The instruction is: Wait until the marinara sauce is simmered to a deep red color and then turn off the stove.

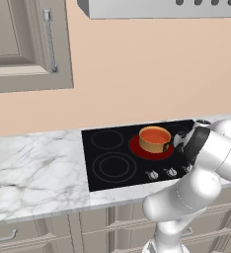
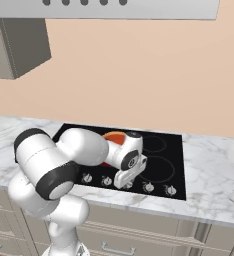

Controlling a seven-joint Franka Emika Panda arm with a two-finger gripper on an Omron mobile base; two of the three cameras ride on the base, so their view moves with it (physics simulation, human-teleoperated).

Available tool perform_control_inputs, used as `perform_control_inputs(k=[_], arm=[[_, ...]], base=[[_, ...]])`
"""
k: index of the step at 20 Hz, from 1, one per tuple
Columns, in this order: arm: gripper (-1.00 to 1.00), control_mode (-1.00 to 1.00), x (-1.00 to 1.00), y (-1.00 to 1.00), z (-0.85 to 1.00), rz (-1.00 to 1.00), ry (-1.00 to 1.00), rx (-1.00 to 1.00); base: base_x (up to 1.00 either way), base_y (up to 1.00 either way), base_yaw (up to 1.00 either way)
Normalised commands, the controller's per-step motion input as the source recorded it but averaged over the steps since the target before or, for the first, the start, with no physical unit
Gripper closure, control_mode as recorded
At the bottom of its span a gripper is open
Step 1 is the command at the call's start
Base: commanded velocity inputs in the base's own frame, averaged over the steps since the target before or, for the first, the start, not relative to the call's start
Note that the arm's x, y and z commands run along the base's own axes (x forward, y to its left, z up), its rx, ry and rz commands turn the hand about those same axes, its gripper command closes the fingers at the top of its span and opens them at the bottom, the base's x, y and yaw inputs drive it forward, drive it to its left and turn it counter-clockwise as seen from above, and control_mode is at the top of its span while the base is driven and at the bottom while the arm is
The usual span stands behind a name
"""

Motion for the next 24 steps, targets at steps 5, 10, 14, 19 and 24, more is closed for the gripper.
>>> perform_control_inputs(k=[5, 10, 14, 19, 24], arm=[[1.00, -1.00, 0.00, 0.00, -0.15, -0.18, 0.00, 0.00], [1.00, -1.00, 0.00, 0.00, -0.13, -0.22, 0.00, 0.00], [1.00, -1.00, 0.00, 0.00, -0.09, -0.21, 0.00, 0.00], [1.00, -1.00, -0.02, 0.00, -0.09, -0.21, 0.00, 0.00], [1.00, -1.00, -0.02, 0.00, -0.06, -0.21, 0.00, -0.01]], base=[[0.00, 0.00, 0.00], [0.00, 0.00, 0.00], [0.00, 0.00, 0.00], [0.00, 0.00, 0.00], [0.00, 0.00, 0.00]])
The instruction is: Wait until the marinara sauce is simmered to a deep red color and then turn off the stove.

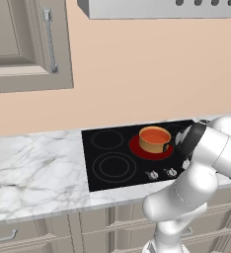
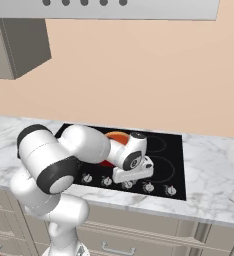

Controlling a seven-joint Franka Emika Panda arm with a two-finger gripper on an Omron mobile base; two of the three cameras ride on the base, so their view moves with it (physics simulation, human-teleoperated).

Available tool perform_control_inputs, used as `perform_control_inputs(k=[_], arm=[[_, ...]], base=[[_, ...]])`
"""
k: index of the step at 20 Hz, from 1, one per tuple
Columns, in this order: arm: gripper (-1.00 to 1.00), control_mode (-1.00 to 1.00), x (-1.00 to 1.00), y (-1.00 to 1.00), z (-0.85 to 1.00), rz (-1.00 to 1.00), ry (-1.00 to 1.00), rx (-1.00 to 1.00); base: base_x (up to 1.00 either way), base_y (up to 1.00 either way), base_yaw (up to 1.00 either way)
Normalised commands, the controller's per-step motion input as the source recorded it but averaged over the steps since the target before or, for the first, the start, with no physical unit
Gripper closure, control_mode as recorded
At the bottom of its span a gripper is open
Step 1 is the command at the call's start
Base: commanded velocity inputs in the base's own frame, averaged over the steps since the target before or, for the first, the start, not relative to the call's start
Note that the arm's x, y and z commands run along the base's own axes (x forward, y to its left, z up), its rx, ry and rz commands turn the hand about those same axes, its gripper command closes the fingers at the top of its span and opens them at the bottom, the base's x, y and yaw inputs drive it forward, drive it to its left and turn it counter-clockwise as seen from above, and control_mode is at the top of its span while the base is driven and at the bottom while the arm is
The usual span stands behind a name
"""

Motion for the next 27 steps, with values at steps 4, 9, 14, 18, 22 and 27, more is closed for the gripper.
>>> perform_control_inputs(k=[4, 9, 14, 18, 22, 27], arm=[[1.00, -1.00, -0.03, 0.00, -0.04, -0.20, 0.00, -0.01], [1.00, -1.00, -0.01, 0.00, -0.07, -0.22, 0.01, -0.02], [1.00, -1.00, 0.00, 0.00, -0.10, -0.23, 0.01, -0.02], [1.00, -1.00, 0.00, 0.00, -0.09, -0.22, 0.02, 0.00], [1.00, -1.00, 0.00, 0.00, -0.11, -0.20, 0.02, 0.00], [1.00, -1.00, 0.00, 0.00, -0.11, -0.17, 0.02, -0.01]], base=[[0.00, 0.00, 0.00], [0.00, 0.00, 0.00], [0.00, 0.00, 0.00], [0.00, 0.00, 0.00], [0.00, 0.00, 0.00], [0.00, 0.00, 0.00]])
